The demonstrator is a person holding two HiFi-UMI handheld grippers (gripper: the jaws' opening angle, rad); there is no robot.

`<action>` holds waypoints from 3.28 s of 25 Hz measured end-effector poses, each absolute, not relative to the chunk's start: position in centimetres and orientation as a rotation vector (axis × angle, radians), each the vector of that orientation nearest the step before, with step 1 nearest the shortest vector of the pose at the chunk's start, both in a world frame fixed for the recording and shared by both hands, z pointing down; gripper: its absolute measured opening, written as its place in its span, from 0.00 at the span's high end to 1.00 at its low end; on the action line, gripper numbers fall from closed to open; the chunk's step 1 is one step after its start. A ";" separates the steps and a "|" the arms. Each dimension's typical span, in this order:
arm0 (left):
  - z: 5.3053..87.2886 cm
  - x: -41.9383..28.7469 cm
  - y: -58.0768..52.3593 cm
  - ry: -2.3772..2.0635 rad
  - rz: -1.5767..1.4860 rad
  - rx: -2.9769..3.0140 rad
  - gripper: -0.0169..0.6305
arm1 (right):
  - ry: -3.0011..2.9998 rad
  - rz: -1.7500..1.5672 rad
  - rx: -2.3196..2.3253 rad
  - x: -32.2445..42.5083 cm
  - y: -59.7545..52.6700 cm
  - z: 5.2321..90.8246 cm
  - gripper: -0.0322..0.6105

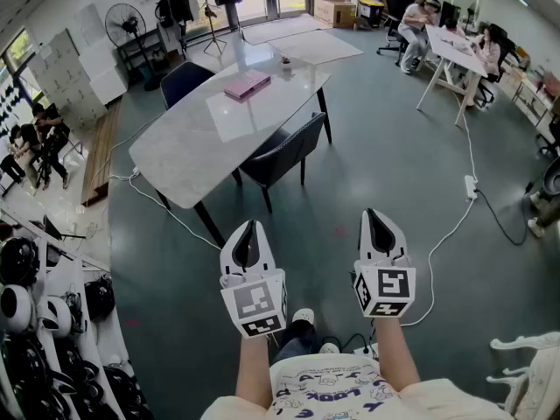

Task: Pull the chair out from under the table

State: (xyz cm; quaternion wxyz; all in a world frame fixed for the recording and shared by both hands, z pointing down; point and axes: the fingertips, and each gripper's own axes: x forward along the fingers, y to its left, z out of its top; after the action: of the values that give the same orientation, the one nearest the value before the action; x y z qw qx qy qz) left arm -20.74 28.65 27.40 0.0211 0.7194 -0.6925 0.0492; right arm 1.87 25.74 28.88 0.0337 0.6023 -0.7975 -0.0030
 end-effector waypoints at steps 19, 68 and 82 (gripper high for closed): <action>28.3 -23.2 24.2 -2.106 0.182 2.250 0.94 | -2.434 0.025 1.859 0.1 22.0 29.9 0.92; 31.7 -19.8 -10.2 -2.142 0.275 2.133 0.56 | -2.597 0.096 1.510 2.3 -15.4 33.1 0.56; 34.9 -19.0 -16.8 -2.195 0.392 2.016 0.55 | -2.635 0.114 1.278 1.7 -24.7 37.2 0.55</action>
State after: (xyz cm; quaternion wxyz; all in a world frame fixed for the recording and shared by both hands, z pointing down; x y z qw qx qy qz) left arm -19.05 -16.80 34.85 0.0676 0.6692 -0.7285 0.1300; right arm 1.74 -24.69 37.19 0.1050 0.4336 -0.8941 0.0387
